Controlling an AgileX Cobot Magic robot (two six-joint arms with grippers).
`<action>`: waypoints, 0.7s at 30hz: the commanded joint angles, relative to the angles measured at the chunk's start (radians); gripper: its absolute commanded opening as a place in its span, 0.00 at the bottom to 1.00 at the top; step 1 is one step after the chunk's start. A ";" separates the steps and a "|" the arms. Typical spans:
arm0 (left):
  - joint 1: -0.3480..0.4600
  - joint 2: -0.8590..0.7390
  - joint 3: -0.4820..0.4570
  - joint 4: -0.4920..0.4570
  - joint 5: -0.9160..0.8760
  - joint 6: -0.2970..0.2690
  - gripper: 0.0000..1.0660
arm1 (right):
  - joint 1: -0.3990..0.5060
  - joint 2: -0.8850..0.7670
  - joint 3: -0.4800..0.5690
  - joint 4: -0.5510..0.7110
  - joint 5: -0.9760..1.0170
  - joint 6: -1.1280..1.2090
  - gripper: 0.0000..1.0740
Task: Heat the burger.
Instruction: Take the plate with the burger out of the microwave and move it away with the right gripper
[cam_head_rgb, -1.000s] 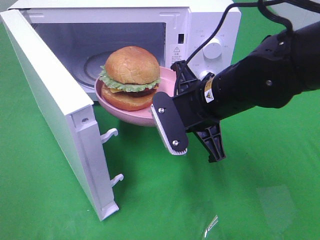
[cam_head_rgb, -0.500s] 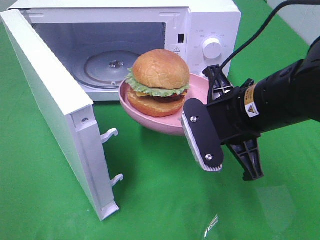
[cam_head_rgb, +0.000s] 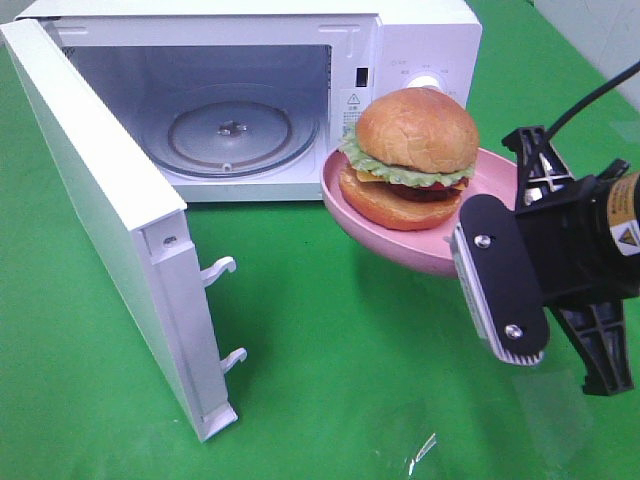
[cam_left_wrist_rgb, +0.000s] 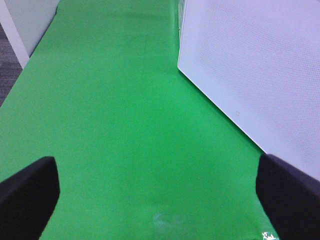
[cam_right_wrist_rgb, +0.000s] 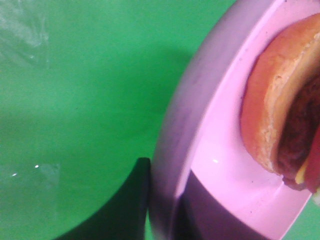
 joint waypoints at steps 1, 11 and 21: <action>0.003 -0.015 0.001 -0.003 -0.016 0.000 0.94 | -0.002 -0.086 0.024 -0.073 0.009 0.057 0.00; 0.003 -0.015 0.001 -0.003 -0.016 0.000 0.94 | -0.002 -0.216 0.044 -0.201 0.188 0.281 0.00; 0.003 -0.015 0.001 -0.003 -0.016 0.000 0.94 | -0.002 -0.232 0.044 -0.283 0.416 0.538 0.00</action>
